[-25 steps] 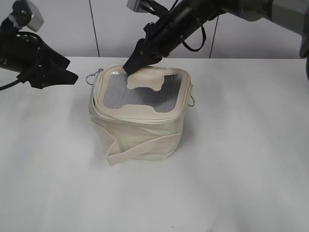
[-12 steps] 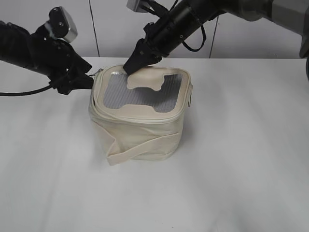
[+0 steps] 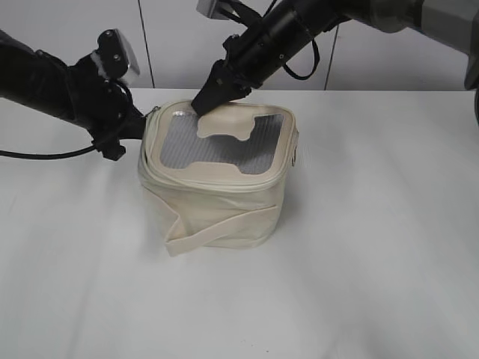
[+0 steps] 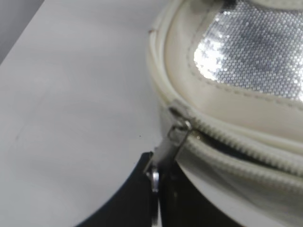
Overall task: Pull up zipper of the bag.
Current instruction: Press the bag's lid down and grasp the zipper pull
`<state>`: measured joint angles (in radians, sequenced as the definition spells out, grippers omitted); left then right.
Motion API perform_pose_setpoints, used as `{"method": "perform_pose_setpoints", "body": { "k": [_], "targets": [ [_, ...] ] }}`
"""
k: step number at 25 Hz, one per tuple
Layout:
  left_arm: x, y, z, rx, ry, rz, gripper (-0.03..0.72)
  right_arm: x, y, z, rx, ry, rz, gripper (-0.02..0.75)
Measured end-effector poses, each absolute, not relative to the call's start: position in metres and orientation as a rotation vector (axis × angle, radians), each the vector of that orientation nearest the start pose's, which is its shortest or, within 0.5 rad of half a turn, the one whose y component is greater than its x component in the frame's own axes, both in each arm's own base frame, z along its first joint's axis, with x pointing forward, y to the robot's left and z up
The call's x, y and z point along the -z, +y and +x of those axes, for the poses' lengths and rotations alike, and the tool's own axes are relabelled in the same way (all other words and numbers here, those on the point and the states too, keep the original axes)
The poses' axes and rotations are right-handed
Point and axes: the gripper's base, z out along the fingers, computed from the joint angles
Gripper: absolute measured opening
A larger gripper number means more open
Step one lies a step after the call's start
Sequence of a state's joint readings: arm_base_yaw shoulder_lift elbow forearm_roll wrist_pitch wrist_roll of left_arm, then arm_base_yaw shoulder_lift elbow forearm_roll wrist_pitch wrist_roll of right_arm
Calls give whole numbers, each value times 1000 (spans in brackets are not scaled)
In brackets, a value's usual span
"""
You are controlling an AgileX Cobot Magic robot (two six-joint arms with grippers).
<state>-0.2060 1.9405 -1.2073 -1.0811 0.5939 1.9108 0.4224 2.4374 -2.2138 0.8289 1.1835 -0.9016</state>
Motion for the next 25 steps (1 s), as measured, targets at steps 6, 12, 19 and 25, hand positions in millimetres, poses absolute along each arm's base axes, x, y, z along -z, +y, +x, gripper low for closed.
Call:
{"method": "perform_pose_setpoints", "body": {
  "k": [6, 12, 19, 25],
  "targets": [
    [-189, -124, 373, 307, 1920, 1447, -8, -203, 269, 447, -991, 2213, -1282, 50],
    [-207, -118, 359, 307, 2028, 1459, -8, -203, 269, 448, -1009, 2262, -1213, 50],
    [-221, -114, 343, 368, 2163, 1446, -8, -203, 269, 449, -1022, 2304, -1145, 49],
    [-233, -109, 326, 387, 2244, 1426, -8, -203, 269, 449, -1031, 2325, -1115, 49]
  ]
}}
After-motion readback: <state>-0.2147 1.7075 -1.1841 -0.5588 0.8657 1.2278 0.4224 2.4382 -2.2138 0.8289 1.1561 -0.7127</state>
